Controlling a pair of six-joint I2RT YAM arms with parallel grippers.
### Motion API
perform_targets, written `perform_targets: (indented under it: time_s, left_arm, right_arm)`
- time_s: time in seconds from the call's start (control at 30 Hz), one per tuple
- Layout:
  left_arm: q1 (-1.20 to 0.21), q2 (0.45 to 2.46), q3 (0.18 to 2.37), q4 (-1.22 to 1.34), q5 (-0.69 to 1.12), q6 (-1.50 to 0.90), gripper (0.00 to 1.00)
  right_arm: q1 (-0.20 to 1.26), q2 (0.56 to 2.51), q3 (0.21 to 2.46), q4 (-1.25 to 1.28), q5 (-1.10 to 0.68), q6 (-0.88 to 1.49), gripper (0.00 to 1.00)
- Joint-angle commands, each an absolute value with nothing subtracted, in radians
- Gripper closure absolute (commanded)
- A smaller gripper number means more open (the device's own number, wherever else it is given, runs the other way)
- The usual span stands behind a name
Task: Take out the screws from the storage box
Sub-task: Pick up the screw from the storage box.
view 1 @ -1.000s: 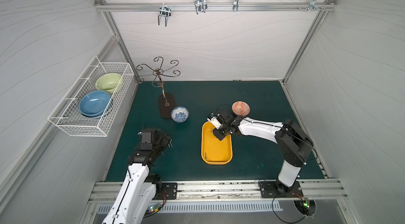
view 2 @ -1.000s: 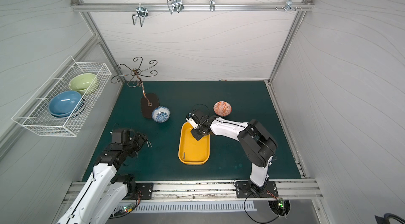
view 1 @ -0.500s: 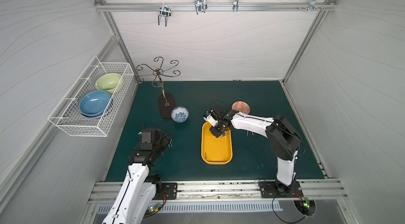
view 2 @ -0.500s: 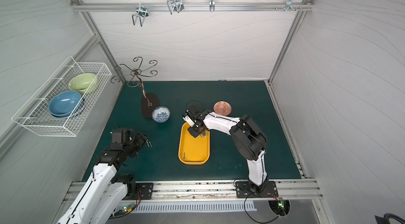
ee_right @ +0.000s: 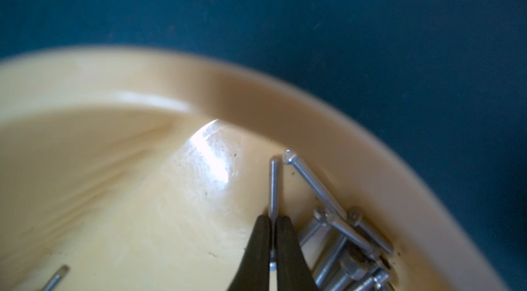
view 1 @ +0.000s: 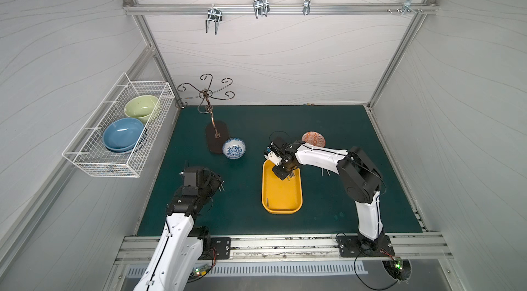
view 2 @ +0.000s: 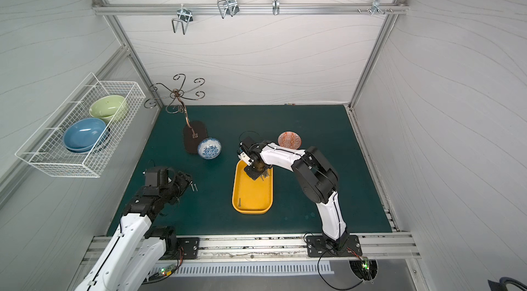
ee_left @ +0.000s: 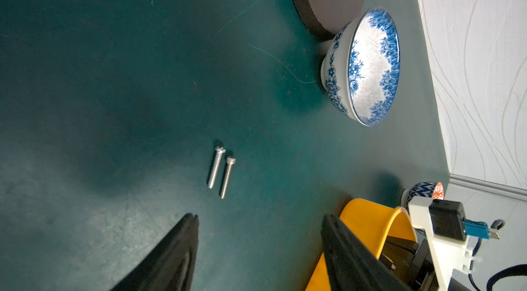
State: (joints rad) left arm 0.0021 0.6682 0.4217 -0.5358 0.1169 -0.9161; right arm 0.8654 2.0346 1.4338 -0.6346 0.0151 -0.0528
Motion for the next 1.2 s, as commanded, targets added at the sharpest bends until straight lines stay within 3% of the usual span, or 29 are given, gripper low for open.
perform_targets:
  time_s: [0.0,0.73,1.17]
  left_arm:
    - [0.005,0.661,0.426,-0.544,0.128,-0.907,0.28]
    - [-0.008,0.639,0.471,-0.542,0.166,-0.890,0.24]
    - [-0.360,0.806,0.717,-0.620,-0.031,-0.851,0.25]
  right_arm:
    - [0.877,2.111,1.424,-0.734,-0.020,-0.054,1.00]
    - [0.881,1.876,1.335,-0.542,-0.020,-0.008,1.00]
    - [0.833,1.607,1.160,-0.415,0.030,0.092,1.00]
